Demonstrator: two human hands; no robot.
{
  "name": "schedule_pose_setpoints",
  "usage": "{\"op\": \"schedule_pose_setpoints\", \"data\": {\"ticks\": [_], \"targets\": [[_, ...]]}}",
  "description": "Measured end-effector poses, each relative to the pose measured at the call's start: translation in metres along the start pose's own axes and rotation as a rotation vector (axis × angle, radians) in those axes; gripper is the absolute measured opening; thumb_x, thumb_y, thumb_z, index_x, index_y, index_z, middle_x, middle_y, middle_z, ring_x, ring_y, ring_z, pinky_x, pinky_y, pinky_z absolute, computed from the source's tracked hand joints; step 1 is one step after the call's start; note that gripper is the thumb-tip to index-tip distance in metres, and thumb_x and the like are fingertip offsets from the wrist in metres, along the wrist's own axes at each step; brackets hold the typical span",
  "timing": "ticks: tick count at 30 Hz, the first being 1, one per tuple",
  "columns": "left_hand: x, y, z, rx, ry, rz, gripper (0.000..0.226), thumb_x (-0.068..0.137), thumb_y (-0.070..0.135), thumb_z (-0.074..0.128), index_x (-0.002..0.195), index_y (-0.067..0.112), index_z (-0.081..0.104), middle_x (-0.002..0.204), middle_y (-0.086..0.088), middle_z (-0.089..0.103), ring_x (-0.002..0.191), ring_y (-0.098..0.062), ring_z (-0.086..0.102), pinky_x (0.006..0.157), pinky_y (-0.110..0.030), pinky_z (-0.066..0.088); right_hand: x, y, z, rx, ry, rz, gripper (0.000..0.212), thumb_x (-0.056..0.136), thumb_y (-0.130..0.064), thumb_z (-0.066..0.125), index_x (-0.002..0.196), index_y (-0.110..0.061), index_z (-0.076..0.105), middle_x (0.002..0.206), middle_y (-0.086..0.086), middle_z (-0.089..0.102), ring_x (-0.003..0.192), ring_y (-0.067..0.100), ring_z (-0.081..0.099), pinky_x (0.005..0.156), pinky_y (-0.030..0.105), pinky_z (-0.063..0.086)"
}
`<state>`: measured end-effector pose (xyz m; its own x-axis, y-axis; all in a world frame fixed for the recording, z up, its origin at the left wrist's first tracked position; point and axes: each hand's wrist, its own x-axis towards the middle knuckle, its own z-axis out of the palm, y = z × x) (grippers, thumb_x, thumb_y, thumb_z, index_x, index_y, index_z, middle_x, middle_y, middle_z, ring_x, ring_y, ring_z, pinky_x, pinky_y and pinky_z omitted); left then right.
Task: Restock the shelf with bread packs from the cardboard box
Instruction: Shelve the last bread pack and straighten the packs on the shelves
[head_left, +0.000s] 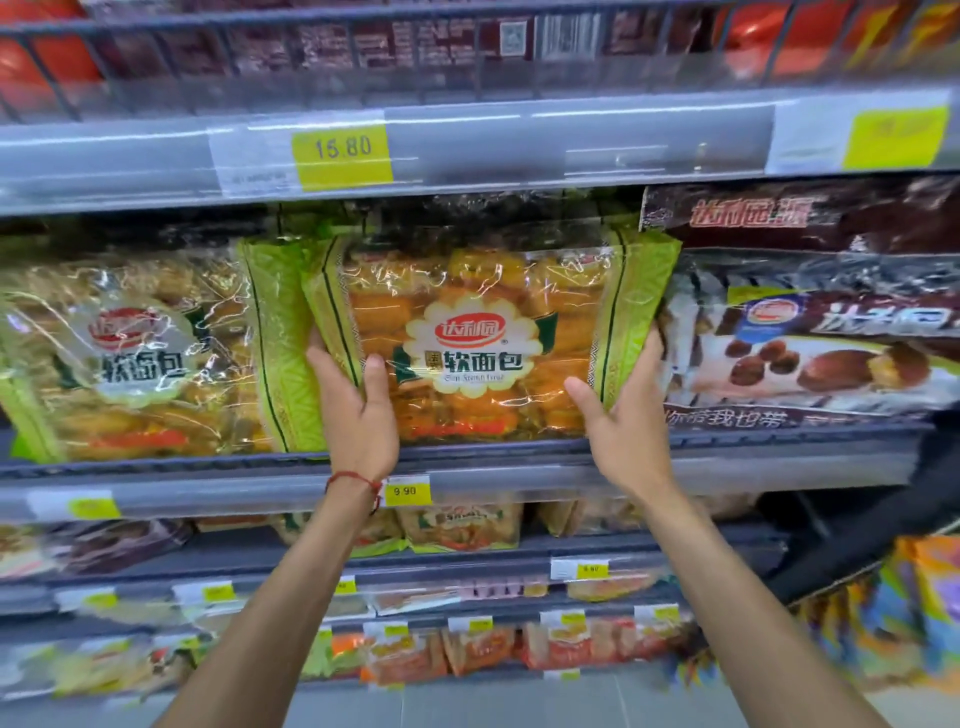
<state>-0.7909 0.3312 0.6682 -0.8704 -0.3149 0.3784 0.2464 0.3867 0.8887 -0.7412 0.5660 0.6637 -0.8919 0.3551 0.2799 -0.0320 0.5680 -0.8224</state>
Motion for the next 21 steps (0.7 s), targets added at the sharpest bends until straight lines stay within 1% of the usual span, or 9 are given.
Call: {"op": "schedule_pose_setpoints", "data": {"ticks": [1,4,7,9,12,14,16,18,21], "targets": [[-0.001,0.001,0.0,0.009,-0.003,-0.003,0.071,0.105,0.034,0.044,0.158,0.015,0.001,0.165,0.001,0.009,0.138,0.003,0.012,0.114,-0.019,0.011,-0.001,0.0,-0.002,-0.017,-0.006,-0.005,0.097,0.1,-0.039,0.062,0.163,-0.013,-0.007,0.171,0.003,0.009,0.155,0.017,0.015,0.111,0.019,0.013],[-0.004,0.003,-0.002,0.036,-0.01,-0.033,0.071,0.105,0.036,0.042,0.159,0.017,0.0,0.166,0.001,0.008,0.139,0.002,0.011,0.114,-0.021,0.01,-0.002,0.001,-0.007,-0.049,-0.028,-0.021,0.092,0.102,-0.037,0.059,0.163,-0.011,-0.005,0.171,0.005,0.011,0.155,0.02,0.016,0.108,0.02,0.016],[-0.007,0.003,-0.007,0.046,-0.039,-0.084,0.073,0.104,0.041,0.041,0.159,0.017,0.0,0.167,0.001,0.007,0.151,-0.011,0.012,0.118,-0.025,0.011,-0.002,0.001,-0.009,-0.029,-0.045,-0.011,0.09,0.103,-0.032,0.058,0.163,-0.013,-0.006,0.171,0.004,0.01,0.155,0.019,0.015,0.109,0.019,0.013],[-0.009,0.004,-0.01,0.074,-0.05,-0.109,0.072,0.104,0.042,0.041,0.159,0.015,0.004,0.166,-0.002,0.01,0.152,-0.017,0.014,0.12,-0.027,0.012,-0.004,0.0,-0.01,0.011,-0.06,0.008,0.09,0.103,-0.025,0.059,0.163,-0.016,-0.007,0.172,0.001,0.008,0.156,0.018,0.012,0.112,0.019,0.011],[-0.012,0.01,-0.012,0.085,-0.038,-0.142,0.069,0.105,0.03,0.045,0.159,0.012,0.005,0.166,-0.005,0.011,0.153,-0.019,0.014,0.122,-0.029,0.012,-0.01,-0.007,-0.013,0.054,-0.082,0.043,0.088,0.104,-0.012,0.057,0.163,-0.019,-0.008,0.172,-0.005,0.003,0.157,0.012,0.006,0.114,0.018,0.005],[-0.016,0.015,-0.013,0.075,-0.042,-0.159,0.075,0.103,0.022,0.05,0.159,0.012,0.001,0.167,-0.005,0.007,0.153,-0.019,0.01,0.124,-0.033,0.011,-0.017,-0.013,-0.014,0.056,-0.033,0.017,0.085,0.103,-0.011,0.057,0.163,-0.02,-0.003,0.171,-0.006,0.003,0.152,0.003,0.005,0.116,0.016,0.003],[-0.023,0.023,-0.016,0.078,-0.03,-0.102,0.081,0.1,0.019,0.055,0.159,0.012,-0.001,0.167,-0.004,0.003,0.154,-0.019,0.006,0.125,-0.034,0.007,-0.024,-0.021,-0.015,0.06,0.107,-0.039,0.08,0.102,-0.01,0.058,0.163,-0.018,0.008,0.169,-0.005,0.008,0.151,0.002,0.007,0.121,0.021,0.007],[-0.028,0.03,-0.021,0.109,0.019,0.046,0.083,0.096,0.015,0.059,0.158,0.011,0.004,0.166,-0.006,0.007,0.153,-0.023,0.006,0.125,-0.039,0.008,-0.028,-0.031,-0.016,0.024,0.266,-0.129,0.074,0.098,-0.006,0.061,0.16,-0.016,0.021,0.166,0.001,0.016,0.154,0.01,0.013,0.123,0.028,0.014],[-0.02,0.039,-0.028,0.292,0.102,0.275,0.065,0.093,0.016,0.062,0.15,0.01,0.03,0.158,-0.015,0.021,0.149,-0.031,0.016,0.122,-0.045,0.016,-0.026,-0.049,-0.017,-0.103,0.371,-0.323,0.061,0.096,-0.005,0.061,0.152,-0.013,0.038,0.157,0.008,0.031,0.149,0.023,0.028,0.122,0.033,0.024]]}}
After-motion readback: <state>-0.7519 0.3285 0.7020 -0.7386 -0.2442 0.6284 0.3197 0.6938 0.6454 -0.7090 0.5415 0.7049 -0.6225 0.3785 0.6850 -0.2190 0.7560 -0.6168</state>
